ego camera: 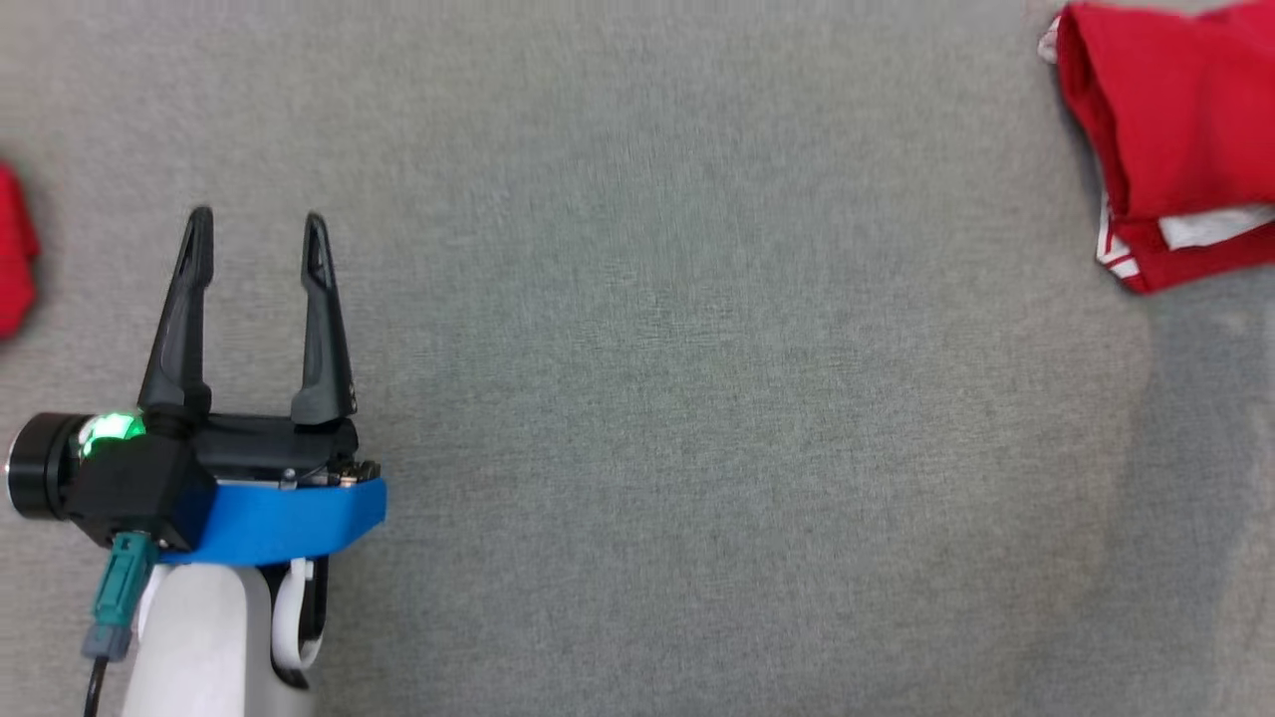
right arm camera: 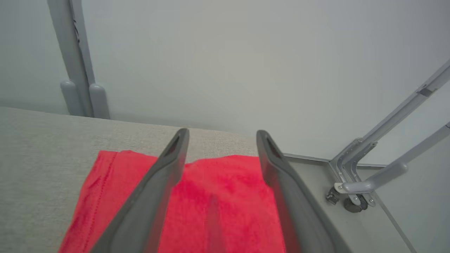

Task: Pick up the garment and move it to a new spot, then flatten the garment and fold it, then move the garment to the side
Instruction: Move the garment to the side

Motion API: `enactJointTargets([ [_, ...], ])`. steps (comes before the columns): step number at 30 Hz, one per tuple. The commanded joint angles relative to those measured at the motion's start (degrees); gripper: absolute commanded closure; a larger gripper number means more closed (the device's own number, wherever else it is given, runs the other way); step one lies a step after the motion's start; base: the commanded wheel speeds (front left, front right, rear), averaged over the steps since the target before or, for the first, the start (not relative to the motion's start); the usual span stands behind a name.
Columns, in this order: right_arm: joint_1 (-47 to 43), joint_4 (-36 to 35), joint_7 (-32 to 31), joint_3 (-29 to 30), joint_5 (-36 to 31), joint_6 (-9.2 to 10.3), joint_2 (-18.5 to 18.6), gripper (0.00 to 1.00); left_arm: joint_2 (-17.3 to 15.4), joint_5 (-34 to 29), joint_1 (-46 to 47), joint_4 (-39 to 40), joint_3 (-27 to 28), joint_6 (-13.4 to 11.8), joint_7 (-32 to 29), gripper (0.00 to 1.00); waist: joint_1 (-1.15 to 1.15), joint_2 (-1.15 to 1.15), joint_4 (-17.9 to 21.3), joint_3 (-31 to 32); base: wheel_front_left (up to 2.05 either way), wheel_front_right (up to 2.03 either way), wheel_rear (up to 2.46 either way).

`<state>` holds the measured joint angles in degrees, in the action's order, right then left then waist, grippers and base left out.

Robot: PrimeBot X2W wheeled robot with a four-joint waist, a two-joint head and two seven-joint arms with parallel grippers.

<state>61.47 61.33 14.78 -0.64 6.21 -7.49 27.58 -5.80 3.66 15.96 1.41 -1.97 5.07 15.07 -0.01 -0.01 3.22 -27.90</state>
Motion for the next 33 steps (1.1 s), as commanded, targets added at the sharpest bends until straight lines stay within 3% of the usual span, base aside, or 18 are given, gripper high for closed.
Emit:
enactJointTargets([
  [1, -1.89, -1.54, 0.33, -0.77, 0.49, 0.0, -1.03, 0.0, 0.05, 0.43, -1.29, -0.46, 0.54, -0.19, 0.12, 0.0, 0.01, 0.01, 0.65, 1.99, 0.0, 0.0, 0.0],
  [11, -17.46, -22.54, 0.47, -7.54, 6.9, -0.01, -7.72, 0.0, 1.06, 1.47, -8.53, -2.56, 2.49, -0.75, 0.12, 0.0, 0.01, 0.01, -0.59, 10.95, 0.0, 0.0, 0.0],
  [17, -27.9, -31.41, 0.46, -9.81, 9.47, -0.01, -10.27, 0.0, 1.47, 1.78, -11.49, -3.61, 3.01, -0.67, 0.13, 0.0, 0.01, 0.01, -1.45, 15.4, 0.0, 0.0, 0.0],
  [33, -55.9, -49.04, -0.51, -0.6, 6.58, -0.02, -18.74, 0.0, 2.14, 1.88, -17.4, -6.58, 3.82, -0.22, 0.12, 0.0, 0.01, 0.01, -3.68, 23.08, 0.0, 0.0, 0.0],
])
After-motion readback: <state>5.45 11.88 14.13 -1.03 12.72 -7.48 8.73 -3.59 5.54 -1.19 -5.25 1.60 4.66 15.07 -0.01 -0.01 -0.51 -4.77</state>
